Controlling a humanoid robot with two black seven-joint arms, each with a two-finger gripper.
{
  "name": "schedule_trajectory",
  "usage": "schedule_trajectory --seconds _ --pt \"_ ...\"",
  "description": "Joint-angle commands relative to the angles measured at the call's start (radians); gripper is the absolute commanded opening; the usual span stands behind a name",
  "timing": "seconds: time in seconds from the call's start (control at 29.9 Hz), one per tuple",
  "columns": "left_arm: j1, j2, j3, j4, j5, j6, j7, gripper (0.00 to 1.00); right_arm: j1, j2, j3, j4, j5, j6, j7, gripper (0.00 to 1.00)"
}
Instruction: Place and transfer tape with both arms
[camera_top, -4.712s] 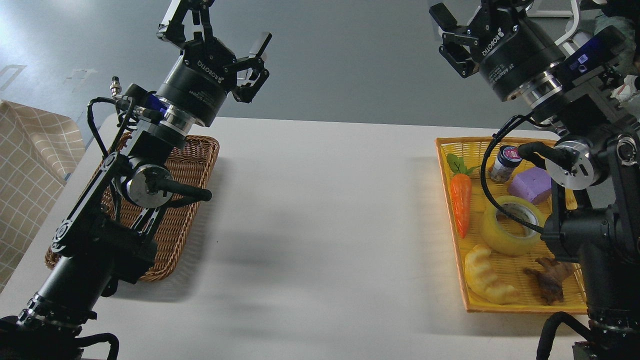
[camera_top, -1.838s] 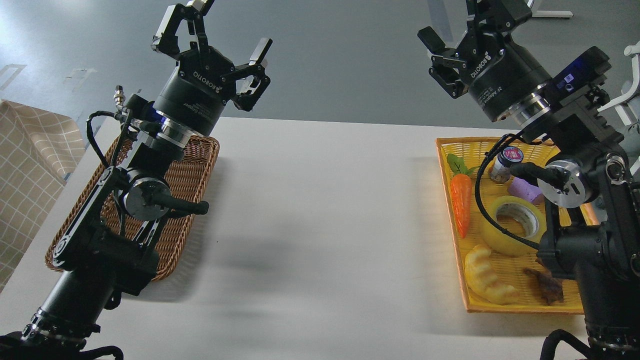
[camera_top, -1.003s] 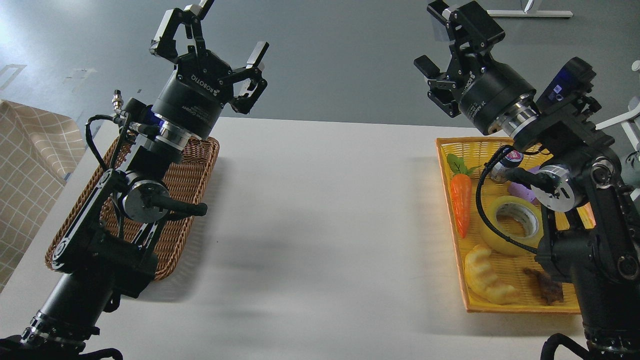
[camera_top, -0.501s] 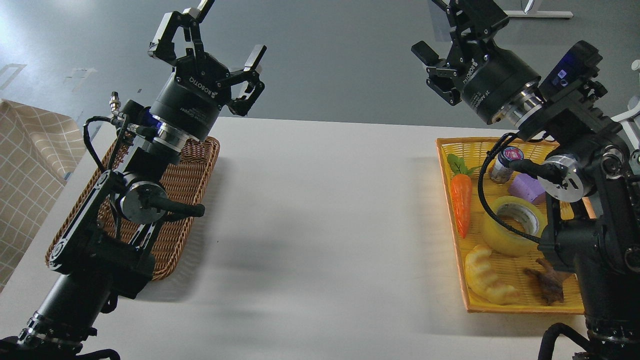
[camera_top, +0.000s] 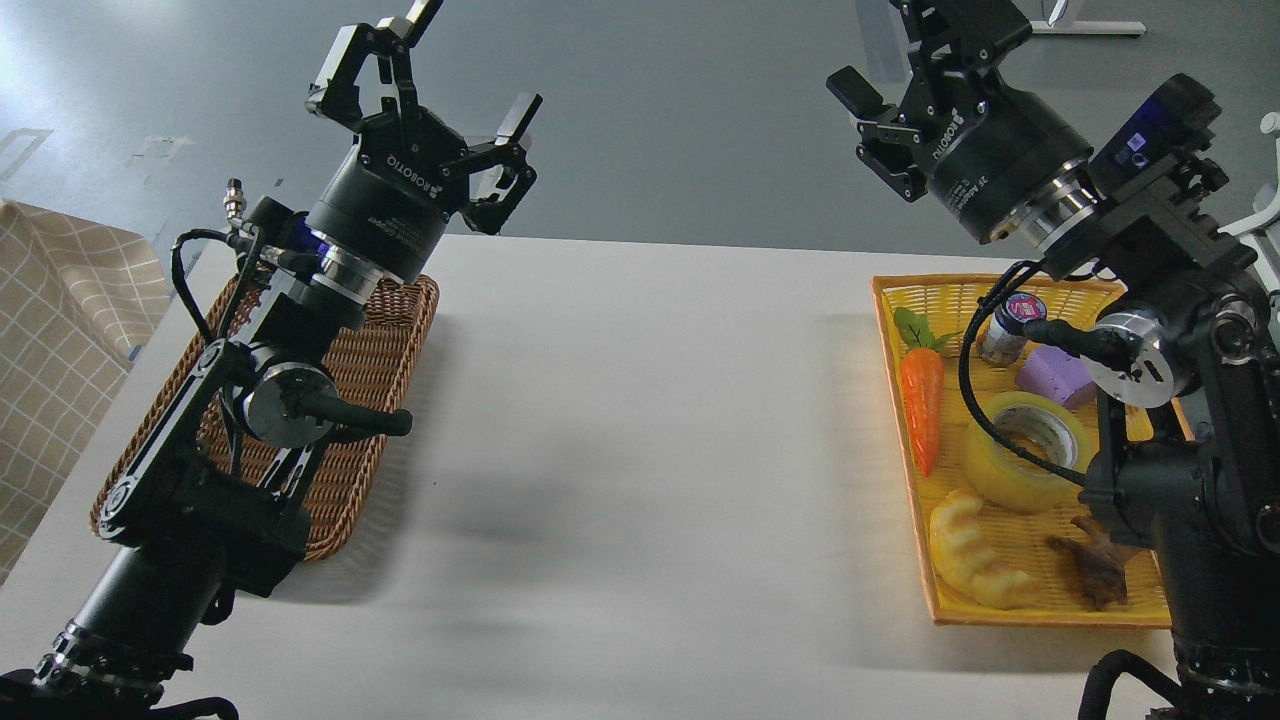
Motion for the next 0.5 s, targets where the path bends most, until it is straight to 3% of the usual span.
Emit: schedule_trajectory --seconds 0.0,0.27,0.33,0.47 --pt "0.001 0.009 -0.006 0.000 0.000 0.000 0.002 0.98 0.004 -0.046 0.000 0.003 -0.001 -0.033 -0.003 0.96" --pt "0.004 0.011 -0.002 -0.005 0.000 0.000 0.006 0.98 0.007 -0.243 0.003 0.089 0.001 -0.016 -0.004 0.96" --pt "0.004 0.009 -0.002 -0.005 0.000 0.002 0.006 0.98 0.006 -0.343 -0.002 0.103 -0.001 0.015 0.005 0.89" --pt "0.004 0.009 -0.006 -0.005 0.001 0.003 0.006 0.98 0.006 -0.440 -0.005 0.109 -0.001 0.025 0.023 0.89"
